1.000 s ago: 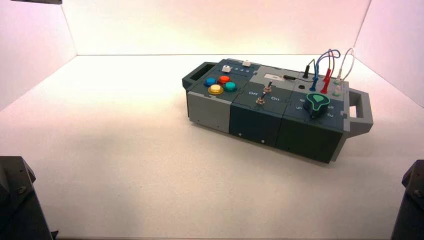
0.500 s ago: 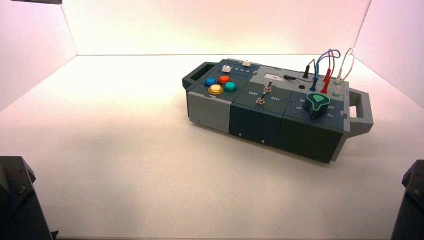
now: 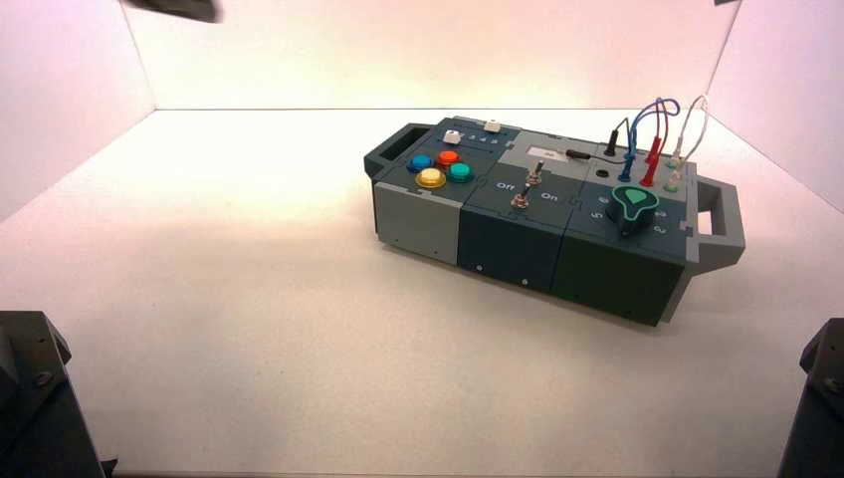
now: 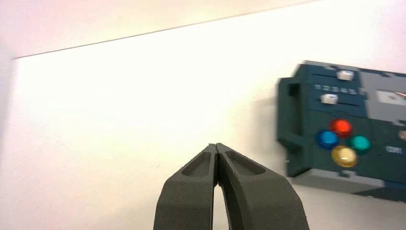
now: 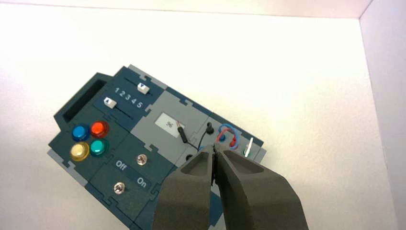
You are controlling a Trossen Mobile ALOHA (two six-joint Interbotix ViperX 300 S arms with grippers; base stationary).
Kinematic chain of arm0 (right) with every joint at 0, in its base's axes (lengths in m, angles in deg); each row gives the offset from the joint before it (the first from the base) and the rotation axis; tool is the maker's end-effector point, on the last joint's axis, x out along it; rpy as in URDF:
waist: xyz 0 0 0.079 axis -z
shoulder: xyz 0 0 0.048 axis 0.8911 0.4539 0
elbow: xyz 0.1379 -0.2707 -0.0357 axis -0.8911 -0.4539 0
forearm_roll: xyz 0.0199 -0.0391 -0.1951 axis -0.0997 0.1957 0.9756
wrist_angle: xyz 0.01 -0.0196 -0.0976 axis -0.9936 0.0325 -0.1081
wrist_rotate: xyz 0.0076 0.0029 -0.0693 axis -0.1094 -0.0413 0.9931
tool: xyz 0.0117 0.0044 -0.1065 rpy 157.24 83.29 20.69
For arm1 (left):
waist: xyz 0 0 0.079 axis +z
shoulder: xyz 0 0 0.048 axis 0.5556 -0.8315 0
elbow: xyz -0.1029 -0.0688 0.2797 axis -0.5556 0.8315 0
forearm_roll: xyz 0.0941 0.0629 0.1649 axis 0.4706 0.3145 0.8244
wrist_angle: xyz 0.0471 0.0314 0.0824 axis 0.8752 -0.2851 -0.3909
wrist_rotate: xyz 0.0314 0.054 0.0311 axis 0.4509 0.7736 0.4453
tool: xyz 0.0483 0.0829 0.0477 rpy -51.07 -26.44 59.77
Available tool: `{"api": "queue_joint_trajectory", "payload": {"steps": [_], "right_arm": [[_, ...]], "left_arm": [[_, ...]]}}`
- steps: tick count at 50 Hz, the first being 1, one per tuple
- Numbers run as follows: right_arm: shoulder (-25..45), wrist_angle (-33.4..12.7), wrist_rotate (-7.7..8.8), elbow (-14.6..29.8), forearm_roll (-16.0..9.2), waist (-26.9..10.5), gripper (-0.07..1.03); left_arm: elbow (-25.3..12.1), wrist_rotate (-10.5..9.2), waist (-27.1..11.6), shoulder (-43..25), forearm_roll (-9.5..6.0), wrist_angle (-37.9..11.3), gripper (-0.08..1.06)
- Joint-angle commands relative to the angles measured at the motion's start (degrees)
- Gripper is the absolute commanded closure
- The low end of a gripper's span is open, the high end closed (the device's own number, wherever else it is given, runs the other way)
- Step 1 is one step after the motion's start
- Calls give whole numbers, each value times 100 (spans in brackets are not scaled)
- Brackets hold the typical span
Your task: Move the bottom slider to position 4.
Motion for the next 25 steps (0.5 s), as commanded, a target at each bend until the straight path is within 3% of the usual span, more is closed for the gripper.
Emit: {"api": "queue_joint_trajectory", "payload": {"steps": [1, 11, 25], "right_arm": [[62, 44, -9, 123, -26, 9, 98], [79, 44, -9, 132, -26, 18, 99], [97, 35, -9, 132, -18, 18, 98]], "left_arm": [[-554, -9, -220, -703, -26, 9, 101], [-1468, -44, -483, -2224, -53, -237, 101], [-2672, -79, -1011, -3621, -53, -580, 101]]}}
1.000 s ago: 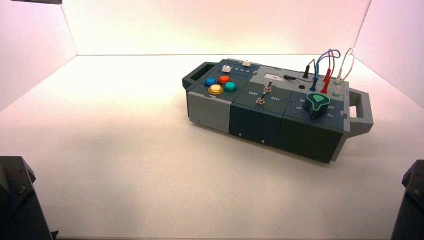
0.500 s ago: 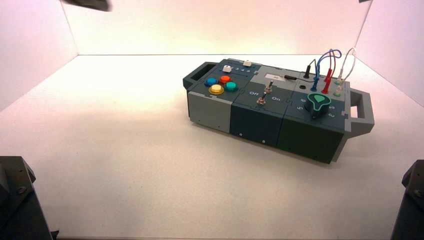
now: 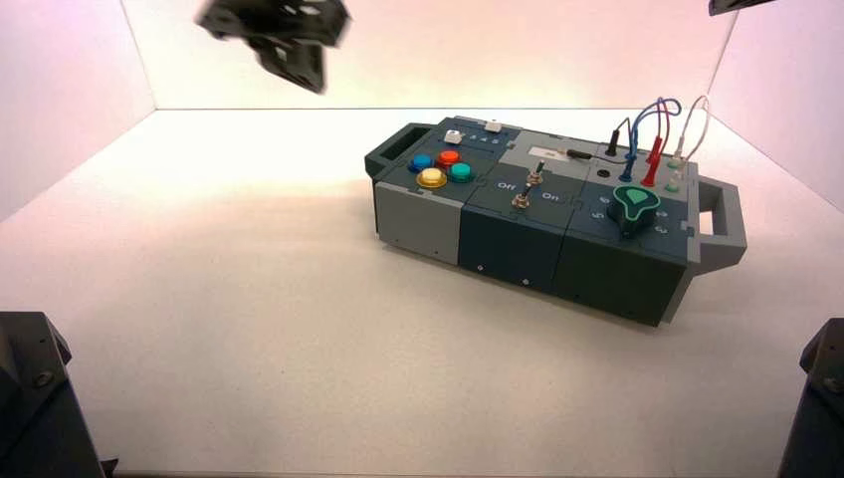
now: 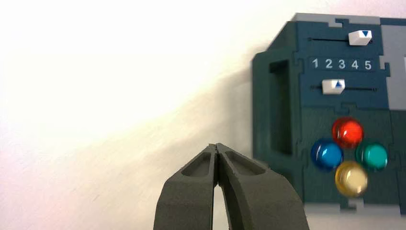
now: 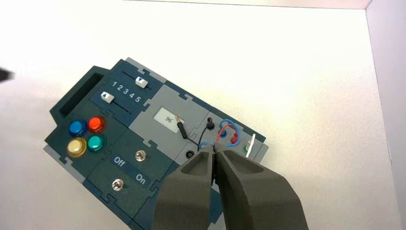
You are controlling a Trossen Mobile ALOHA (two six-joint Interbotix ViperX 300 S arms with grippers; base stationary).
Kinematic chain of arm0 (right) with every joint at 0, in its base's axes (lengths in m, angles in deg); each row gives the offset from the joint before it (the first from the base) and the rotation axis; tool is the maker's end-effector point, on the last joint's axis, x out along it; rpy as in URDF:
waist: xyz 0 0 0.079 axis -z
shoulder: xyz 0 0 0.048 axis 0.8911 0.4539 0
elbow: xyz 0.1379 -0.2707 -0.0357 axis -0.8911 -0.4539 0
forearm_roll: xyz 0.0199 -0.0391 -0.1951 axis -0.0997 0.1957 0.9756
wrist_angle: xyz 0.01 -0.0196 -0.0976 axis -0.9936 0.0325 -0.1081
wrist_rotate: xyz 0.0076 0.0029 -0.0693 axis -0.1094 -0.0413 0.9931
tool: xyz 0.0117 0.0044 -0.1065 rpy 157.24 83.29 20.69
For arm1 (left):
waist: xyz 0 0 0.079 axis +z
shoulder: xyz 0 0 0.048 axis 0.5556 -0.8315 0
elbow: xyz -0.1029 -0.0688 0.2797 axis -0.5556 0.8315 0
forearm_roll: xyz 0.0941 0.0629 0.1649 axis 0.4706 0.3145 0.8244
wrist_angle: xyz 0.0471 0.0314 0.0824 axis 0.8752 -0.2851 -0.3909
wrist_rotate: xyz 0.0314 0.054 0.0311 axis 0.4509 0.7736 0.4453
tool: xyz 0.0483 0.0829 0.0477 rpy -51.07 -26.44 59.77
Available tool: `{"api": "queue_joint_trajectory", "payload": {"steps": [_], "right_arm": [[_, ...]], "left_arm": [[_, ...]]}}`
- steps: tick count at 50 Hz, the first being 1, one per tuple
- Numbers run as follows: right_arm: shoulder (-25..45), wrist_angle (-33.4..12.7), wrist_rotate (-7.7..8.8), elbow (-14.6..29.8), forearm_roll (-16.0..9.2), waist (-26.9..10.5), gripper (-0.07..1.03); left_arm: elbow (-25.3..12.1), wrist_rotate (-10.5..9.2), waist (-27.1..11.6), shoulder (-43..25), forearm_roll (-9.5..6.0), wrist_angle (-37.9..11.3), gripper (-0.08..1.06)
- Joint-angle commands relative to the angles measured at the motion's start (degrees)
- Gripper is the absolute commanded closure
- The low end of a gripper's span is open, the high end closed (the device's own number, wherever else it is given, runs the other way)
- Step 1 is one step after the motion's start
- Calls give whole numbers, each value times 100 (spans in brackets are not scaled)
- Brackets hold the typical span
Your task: Move the bottom slider to position 4.
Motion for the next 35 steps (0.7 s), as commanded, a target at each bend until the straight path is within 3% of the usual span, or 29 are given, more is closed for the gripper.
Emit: {"api": "queue_joint_trajectory", "payload": {"steps": [1, 9, 18, 35], "right_arm": [[-9, 35, 0, 132, -9, 18, 98], [0, 35, 9, 141, -9, 18, 98], [0, 35, 9, 132, -9, 18, 98], [9, 35, 9, 149, 0, 18, 98]], "left_arm": [[-580, -9, -308, -308, -18, -44, 101], [-1151, -18, -677, -729, -18, -167, 101], [-1644, -18, -826, -1037, -18, -475, 101], [-1758, -26, -1020, -1204, -26, -606, 101]]}}
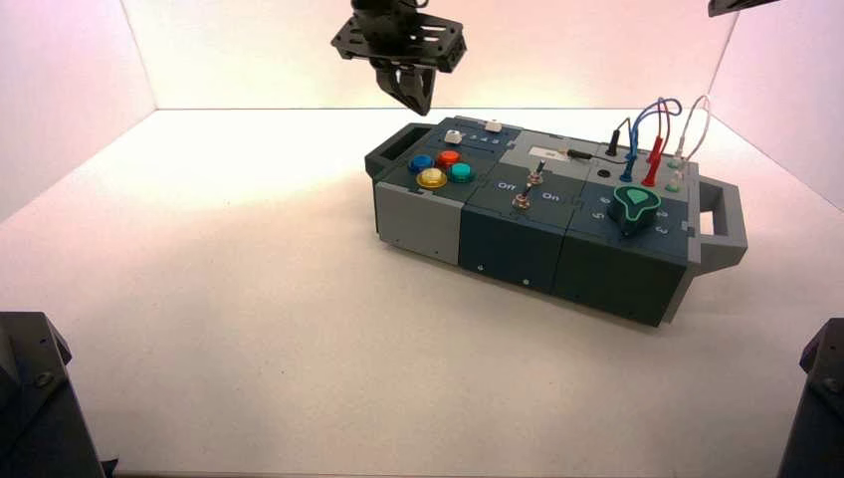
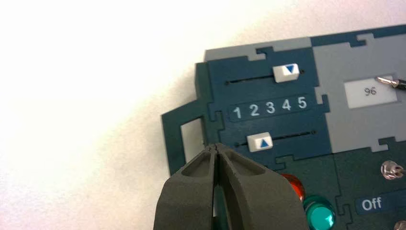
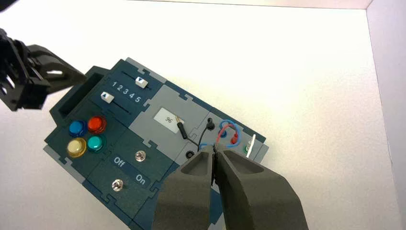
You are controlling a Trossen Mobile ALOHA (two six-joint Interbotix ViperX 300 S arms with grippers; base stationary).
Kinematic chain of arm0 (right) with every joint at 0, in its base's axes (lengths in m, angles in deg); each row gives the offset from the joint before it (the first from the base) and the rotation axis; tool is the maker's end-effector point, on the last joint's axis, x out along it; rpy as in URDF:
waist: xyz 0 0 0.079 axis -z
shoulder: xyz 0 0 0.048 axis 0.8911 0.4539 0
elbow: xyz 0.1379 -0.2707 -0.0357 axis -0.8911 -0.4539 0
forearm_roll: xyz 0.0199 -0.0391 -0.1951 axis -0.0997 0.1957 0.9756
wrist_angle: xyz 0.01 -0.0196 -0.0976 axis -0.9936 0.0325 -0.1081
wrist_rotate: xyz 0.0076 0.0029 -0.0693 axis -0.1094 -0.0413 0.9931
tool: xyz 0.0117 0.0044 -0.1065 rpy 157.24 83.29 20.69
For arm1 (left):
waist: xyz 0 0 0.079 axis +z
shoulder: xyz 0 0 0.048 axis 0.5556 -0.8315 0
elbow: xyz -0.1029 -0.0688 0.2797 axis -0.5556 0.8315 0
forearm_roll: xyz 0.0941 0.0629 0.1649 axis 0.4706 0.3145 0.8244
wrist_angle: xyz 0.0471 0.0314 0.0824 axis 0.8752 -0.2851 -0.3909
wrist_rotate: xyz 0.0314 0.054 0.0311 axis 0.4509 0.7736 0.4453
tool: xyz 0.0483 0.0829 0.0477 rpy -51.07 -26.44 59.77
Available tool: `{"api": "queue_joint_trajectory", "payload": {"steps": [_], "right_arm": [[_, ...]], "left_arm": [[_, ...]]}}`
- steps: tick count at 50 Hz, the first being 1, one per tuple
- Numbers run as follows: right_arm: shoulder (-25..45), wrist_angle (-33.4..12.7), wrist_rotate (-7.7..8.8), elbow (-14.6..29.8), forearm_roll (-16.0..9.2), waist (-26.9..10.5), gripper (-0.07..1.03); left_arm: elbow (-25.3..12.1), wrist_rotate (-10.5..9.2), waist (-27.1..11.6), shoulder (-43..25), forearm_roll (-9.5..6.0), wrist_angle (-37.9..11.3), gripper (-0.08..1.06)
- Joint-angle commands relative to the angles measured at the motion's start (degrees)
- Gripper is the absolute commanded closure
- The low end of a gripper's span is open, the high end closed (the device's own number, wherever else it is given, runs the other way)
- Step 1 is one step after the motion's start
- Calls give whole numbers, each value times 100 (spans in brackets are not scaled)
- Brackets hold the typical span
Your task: Move the bottom slider to position 4.
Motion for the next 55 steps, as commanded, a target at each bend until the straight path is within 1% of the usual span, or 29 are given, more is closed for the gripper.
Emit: {"api": "queue_joint_trajectory", "payload": {"steps": [1, 12, 55], "right_arm": [[9, 35, 0, 149, 0, 18, 98], [9, 35, 9, 149, 0, 18, 98], [9, 35, 9, 149, 0, 18, 98]], "left_arm": [[-141, -9, -105, 97, -9, 18, 101], [-211, -9, -202, 18, -18, 18, 101], [-316, -9, -246, -220, -18, 18, 101]]}}
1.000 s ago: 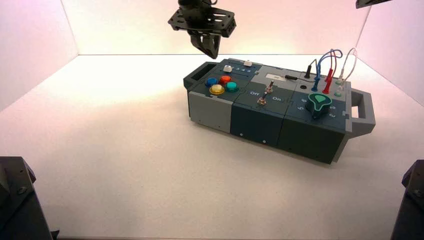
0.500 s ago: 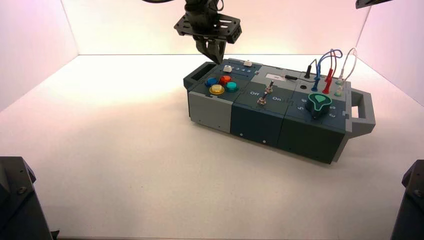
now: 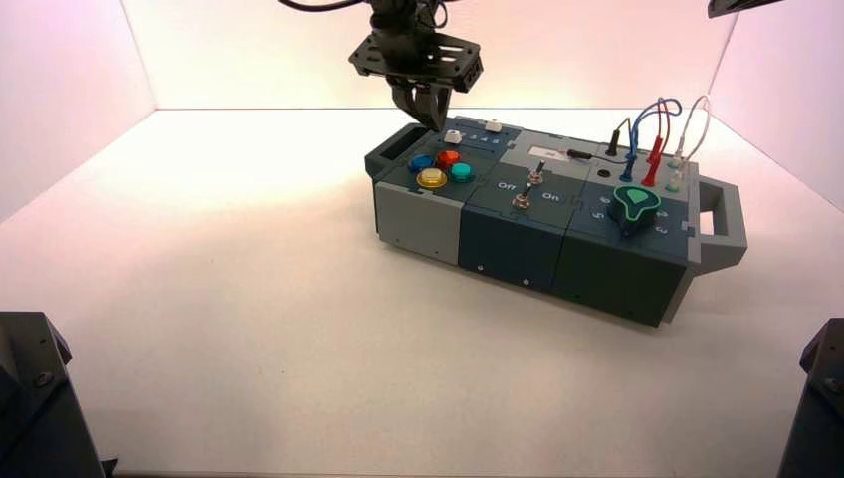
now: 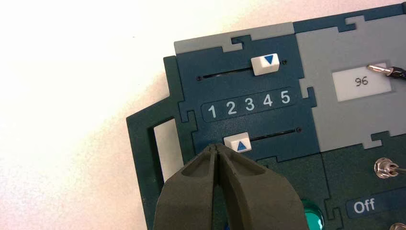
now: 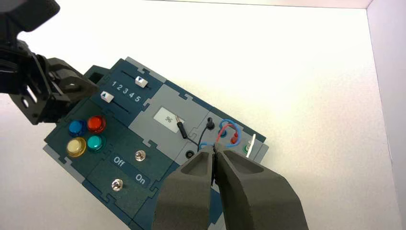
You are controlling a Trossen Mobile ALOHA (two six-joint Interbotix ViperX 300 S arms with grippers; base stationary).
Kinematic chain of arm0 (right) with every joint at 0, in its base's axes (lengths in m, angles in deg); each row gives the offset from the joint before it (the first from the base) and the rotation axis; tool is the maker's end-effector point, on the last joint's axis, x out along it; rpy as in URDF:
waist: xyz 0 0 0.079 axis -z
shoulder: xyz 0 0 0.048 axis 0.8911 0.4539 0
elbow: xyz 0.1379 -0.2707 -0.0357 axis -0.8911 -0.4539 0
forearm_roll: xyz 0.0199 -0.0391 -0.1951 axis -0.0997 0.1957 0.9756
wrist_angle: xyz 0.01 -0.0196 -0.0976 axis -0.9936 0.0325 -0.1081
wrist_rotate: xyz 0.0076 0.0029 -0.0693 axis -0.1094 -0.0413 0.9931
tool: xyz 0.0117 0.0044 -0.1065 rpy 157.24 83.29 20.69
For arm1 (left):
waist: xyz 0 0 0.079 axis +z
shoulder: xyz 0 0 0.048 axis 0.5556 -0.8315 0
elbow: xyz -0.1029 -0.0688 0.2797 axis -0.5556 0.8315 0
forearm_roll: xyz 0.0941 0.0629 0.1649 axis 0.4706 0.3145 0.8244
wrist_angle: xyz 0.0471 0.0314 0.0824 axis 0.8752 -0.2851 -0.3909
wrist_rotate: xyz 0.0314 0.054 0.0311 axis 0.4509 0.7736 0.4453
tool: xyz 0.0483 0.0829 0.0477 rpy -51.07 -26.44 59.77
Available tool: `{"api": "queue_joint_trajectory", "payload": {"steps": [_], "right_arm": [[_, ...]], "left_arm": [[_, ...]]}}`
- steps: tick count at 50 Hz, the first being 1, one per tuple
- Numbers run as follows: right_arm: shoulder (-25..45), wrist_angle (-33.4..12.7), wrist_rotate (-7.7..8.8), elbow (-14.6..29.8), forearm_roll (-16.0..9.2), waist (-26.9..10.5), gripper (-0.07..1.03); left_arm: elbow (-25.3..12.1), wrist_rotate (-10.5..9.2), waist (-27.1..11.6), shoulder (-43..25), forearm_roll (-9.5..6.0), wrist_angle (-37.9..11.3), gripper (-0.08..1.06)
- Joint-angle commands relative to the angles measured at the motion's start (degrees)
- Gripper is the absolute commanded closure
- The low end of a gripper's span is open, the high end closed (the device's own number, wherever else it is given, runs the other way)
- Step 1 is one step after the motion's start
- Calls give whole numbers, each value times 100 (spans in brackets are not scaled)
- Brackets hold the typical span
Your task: Move the bottom slider to position 4.
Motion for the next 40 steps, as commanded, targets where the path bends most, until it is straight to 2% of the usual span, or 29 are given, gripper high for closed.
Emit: {"api": "queue_joint_trajectory", "payload": {"steps": [1, 40], "right_arm": [[-9, 35, 9, 149, 0, 18, 98], [-9, 35, 9, 149, 0, 18, 98]], "left_arm": [[-176, 0, -44, 88, -18, 26, 101], [-369, 0, -149, -62, -26, -26, 101]]}}
